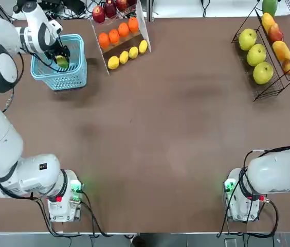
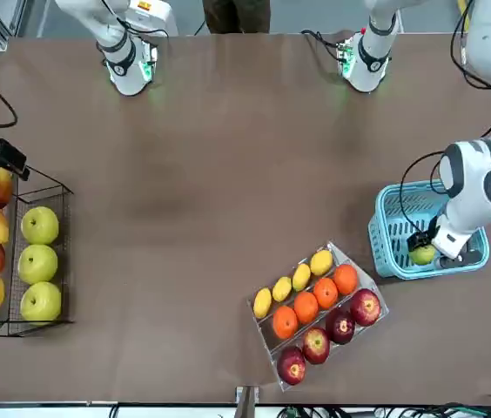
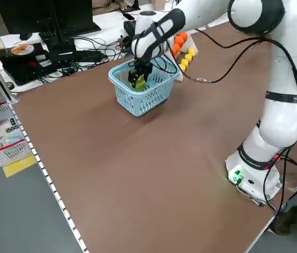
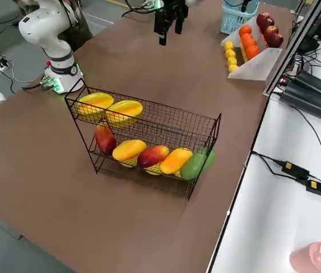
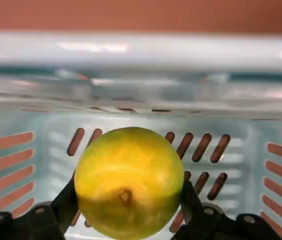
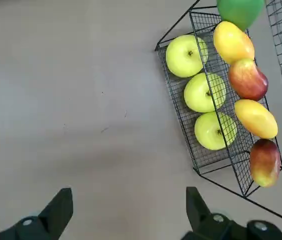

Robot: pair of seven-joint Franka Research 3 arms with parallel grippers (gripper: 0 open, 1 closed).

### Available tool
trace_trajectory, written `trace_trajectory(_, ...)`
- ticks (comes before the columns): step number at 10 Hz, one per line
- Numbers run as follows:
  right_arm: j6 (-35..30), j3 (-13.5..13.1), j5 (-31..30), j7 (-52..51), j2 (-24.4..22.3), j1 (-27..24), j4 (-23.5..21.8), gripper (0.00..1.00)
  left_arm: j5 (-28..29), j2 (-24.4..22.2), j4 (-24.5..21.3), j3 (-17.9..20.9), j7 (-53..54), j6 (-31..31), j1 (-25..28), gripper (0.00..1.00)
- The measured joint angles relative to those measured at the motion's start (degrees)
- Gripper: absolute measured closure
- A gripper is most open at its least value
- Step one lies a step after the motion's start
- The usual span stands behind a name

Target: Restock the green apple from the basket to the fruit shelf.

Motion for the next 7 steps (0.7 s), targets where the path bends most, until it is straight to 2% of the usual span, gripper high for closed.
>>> trace_trajectory(3,2.04,0.04,0.06,0.00,1.29,0.50,-0.19,0.00,0.02,-4.52,0.07,-0.39,-2.55,-4.78,-0.30,0.14)
trace_trajectory(7,5.79,0.23,0.38,-0.53,4.15,2.68,-0.29,0.00,0.05,-13.52,0.81,-1.72,-6.75,-16.87,-1.47,0.14)
